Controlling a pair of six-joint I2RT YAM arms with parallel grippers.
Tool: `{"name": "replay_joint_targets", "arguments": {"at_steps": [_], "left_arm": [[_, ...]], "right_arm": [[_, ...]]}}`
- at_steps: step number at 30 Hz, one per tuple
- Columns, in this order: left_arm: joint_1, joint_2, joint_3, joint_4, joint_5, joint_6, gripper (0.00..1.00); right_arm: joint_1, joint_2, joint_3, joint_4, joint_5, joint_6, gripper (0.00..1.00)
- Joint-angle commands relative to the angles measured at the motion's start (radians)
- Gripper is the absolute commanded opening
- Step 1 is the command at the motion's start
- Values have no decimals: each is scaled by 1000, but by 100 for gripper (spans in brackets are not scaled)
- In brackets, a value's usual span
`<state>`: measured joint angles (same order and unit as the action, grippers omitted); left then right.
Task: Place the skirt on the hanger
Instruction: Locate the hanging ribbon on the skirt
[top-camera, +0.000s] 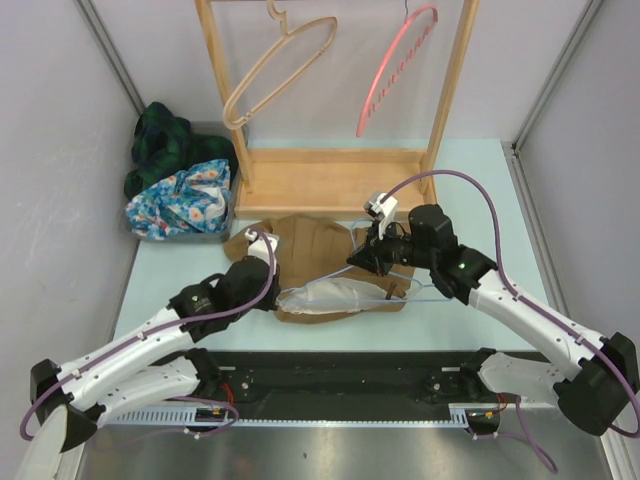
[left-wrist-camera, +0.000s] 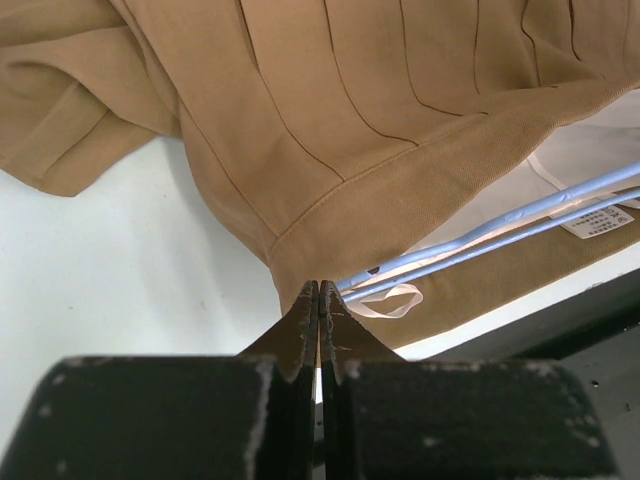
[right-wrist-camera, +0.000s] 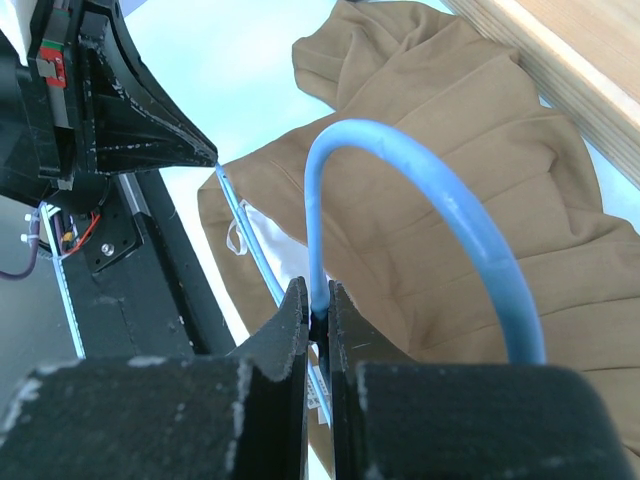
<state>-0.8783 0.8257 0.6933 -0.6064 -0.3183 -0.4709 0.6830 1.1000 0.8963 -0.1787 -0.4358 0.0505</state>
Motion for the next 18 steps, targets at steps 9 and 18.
{"name": "replay_joint_targets", "arguments": {"at_steps": [9,18], "left_arm": [[-37,7,-46,128,209,60,23],[-206,168,-26,214,35,101,50]], "right_arm": [[-22,24,19,12,89,-6,0],[-31,52,41,12,91,11,0]]}}
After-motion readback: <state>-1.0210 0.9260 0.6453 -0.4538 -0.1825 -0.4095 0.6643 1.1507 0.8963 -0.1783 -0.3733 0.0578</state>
